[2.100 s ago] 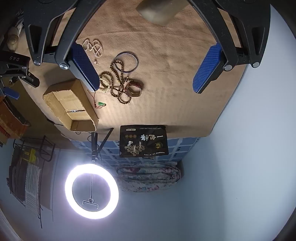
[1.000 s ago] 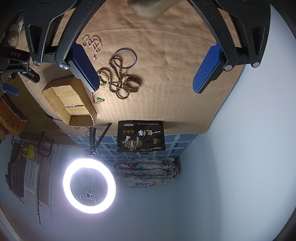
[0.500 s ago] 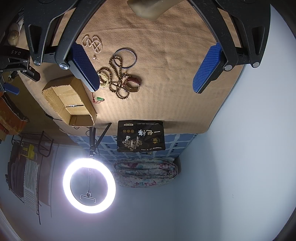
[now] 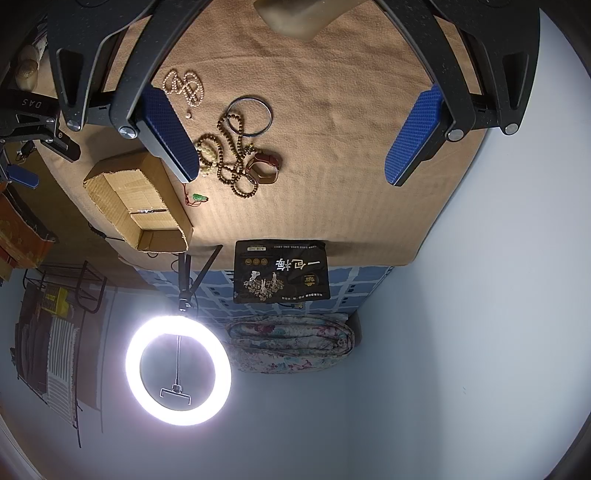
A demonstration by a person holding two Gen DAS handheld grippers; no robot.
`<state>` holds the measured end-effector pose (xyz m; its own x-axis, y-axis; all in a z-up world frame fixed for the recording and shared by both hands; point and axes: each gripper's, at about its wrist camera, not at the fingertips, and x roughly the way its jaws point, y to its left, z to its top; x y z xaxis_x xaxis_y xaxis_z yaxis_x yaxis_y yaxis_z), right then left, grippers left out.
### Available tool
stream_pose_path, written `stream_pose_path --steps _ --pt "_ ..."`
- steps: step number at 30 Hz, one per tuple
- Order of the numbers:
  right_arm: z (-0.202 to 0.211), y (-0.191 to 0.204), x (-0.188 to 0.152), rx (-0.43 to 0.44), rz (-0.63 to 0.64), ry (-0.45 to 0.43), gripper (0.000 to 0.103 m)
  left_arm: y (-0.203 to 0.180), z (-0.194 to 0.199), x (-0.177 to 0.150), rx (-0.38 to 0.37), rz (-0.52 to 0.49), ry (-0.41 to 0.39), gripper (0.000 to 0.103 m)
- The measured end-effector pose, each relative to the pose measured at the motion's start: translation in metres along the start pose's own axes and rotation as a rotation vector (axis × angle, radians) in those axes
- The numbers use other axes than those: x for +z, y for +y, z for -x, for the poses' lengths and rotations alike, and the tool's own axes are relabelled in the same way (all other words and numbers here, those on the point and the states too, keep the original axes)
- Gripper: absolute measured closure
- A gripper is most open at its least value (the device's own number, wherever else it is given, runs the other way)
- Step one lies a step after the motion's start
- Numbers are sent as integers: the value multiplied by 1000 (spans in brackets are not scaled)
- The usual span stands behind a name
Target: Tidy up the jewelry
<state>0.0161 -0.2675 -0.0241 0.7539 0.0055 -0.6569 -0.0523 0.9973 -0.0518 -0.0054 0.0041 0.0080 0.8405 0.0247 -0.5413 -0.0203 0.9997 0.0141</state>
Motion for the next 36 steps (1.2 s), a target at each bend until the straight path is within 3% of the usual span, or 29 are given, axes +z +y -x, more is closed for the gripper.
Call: stream_pose_path --steps 36 --pt "-6 3 -3 32 14 33 0 2 -13 -7 17 18 31 1"
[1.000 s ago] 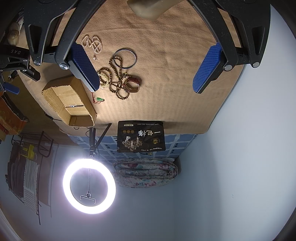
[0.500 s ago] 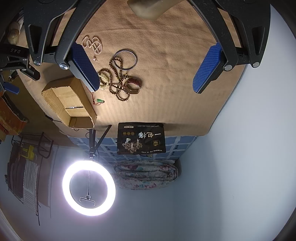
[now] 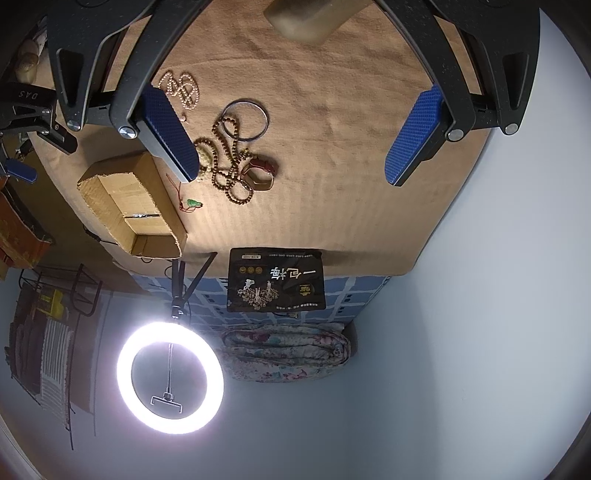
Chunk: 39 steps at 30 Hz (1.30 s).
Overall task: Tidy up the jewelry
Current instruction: 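Move left tool to the red-strap watch while right tool approaches the white pearl necklace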
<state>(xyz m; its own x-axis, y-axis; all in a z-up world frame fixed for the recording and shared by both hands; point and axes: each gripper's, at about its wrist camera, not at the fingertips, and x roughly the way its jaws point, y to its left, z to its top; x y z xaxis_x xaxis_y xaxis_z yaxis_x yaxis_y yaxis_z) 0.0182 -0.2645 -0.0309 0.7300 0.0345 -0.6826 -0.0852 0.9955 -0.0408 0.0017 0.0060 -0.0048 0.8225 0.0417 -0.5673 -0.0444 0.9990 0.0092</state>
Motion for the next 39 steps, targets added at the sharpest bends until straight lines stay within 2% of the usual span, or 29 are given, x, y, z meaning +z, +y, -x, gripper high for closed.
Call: stream_pose_path --steps 9,15,19,25,30,32,36,38,39 --pt "-12 -2 -4 42 5 19 0 12 -21 4 -6 27 65 1" --pt "-27 -1 -9 73 13 64 3 20 -49 1 -57 71 153 1" --pt "-37 0 -12 92 23 93 5 24 -66 3 -47 86 196 1" --pt "-50 8 -16 130 51 136 7 26 -81 9 -3 63 214 1" --pt "-59 14 -18 154 69 156 10 23 -94 13 -2 58 217 1" --pt "-65 15 -19 196 70 166 13 21 -99 13 -3 48 220 1" --pt "-78 17 -25 261 63 211 13 20 -117 12 -7 51 246 1" --pt "-84 21 -29 272 74 236 14 19 -124 13 -16 53 258 4" --pt "-87 23 -32 279 85 249 16 18 -130 13 -15 50 269 10"
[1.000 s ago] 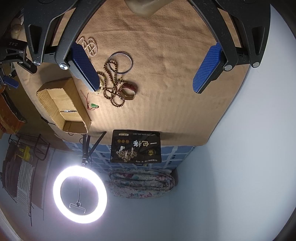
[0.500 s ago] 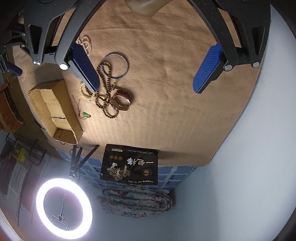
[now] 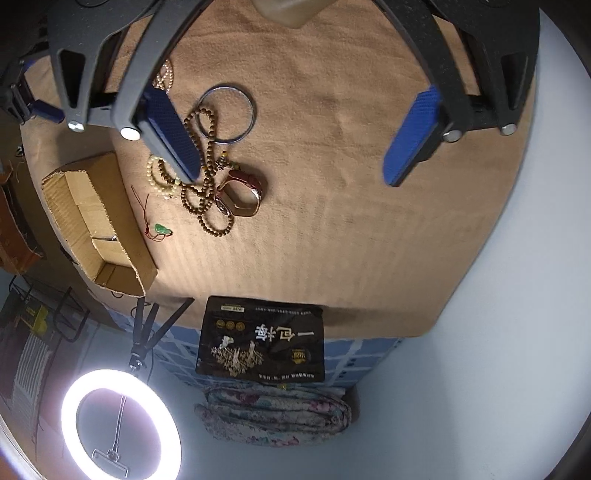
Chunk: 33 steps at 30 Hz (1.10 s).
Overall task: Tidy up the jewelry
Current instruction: 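Move left tool to the red-strap watch while right tool approaches the white pearl necklace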
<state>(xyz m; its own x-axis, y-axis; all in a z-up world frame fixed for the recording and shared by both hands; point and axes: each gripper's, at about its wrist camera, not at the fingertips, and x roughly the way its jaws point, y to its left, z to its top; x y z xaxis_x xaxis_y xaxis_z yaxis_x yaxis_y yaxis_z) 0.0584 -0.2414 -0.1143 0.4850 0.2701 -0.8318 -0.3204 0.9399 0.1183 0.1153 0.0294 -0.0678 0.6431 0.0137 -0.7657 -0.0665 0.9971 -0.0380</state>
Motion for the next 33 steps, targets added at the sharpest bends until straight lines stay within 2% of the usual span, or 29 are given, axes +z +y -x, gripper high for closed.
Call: stream_pose_path --steps 3,9,12,16,24,33 --pt "-11 5 -2 15 35 35 18 -3 -15 2 -19 5 36 14" --pt "-37 16 -5 57 88 104 19 -10 -45 2 -70 9 117 37" --pt "-49 23 -4 77 117 130 20 -11 -58 4 -86 21 144 40" --pt "-57 32 -2 88 153 144 21 -10 -79 8 -110 44 188 50" --pt "-69 38 -1 100 188 175 21 -12 -122 13 -124 78 265 56" --pt "-81 43 0 99 223 211 23 -15 -151 18 -168 113 317 60"
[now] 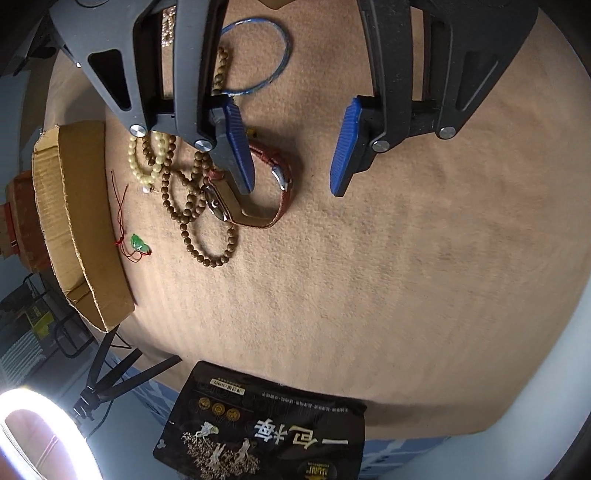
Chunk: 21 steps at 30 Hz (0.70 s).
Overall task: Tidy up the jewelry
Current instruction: 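Move left tool to the red-strap watch while right tool approaches the white pearl necklace, then close left tool on the watch strap while right tool closes on the pearl necklace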
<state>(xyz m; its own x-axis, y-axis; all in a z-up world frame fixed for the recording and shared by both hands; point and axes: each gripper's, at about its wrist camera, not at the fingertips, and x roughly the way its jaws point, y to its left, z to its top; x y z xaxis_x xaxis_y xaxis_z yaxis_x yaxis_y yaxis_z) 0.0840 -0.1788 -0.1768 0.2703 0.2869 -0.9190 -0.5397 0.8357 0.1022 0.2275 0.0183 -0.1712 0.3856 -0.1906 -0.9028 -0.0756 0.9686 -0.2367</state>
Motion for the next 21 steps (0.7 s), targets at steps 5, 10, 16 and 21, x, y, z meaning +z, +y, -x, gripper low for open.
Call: stream_pose_path --steps 5,10,16,21 --pt "-6 1 1 -24 14 21 30 -2 -11 3 -13 -2 22 61" --pt "-5 -1 3 -27 15 23 53 -1 -21 1 -15 3 55 75" --pt "-5 -9 5 -1 -10 23 77 -4 -21 1 -30 10 54 89" --pt "-5 -12 6 9 -16 22 94 -7 -19 0 -19 4 40 93"
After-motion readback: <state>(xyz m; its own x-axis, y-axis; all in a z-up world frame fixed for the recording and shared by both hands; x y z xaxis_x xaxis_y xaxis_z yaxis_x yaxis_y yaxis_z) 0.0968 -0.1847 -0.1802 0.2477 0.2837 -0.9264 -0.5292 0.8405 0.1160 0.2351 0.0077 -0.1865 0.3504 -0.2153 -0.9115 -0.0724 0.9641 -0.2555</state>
